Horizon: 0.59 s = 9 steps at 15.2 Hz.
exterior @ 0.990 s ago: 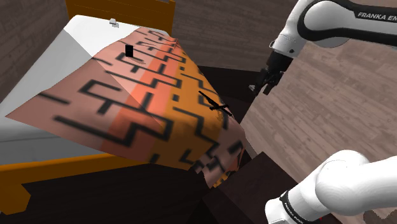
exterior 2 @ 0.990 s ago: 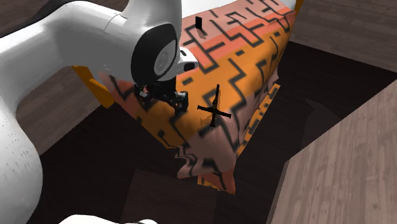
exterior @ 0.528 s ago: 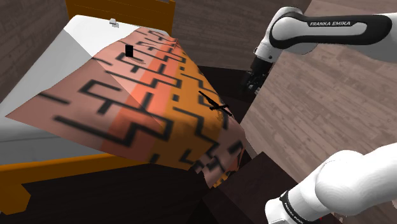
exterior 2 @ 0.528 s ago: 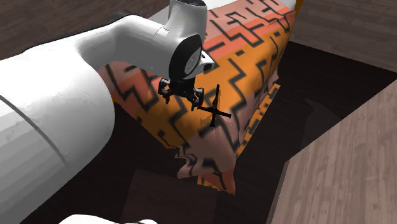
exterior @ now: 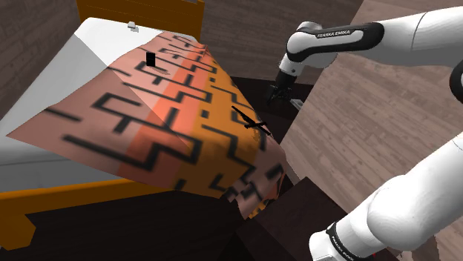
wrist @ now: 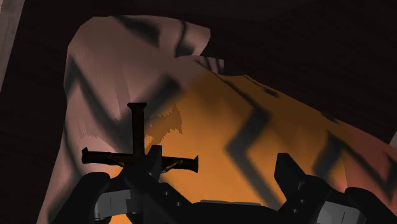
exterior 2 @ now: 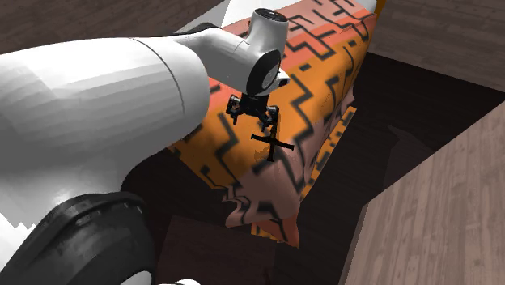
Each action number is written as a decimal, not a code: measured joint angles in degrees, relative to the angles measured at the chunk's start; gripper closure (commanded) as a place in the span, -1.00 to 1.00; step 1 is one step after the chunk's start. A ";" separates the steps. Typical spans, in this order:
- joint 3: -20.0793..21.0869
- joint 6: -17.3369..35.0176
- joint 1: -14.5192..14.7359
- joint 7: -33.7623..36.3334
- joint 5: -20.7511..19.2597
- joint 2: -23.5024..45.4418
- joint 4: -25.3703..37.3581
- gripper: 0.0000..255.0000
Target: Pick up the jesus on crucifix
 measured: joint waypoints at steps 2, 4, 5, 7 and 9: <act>-0.23 1.45 -0.25 -1.41 1.05 4.90 3.23 -1.00; -0.34 2.06 -0.61 -2.62 1.97 9.15 6.64 -1.00; -0.23 2.46 -0.68 -2.96 2.49 11.55 8.56 -1.00; -0.33 2.90 -1.42 -4.46 3.38 15.85 12.14 -1.00; -0.19 2.57 -2.10 -5.45 4.24 20.53 17.02 -1.00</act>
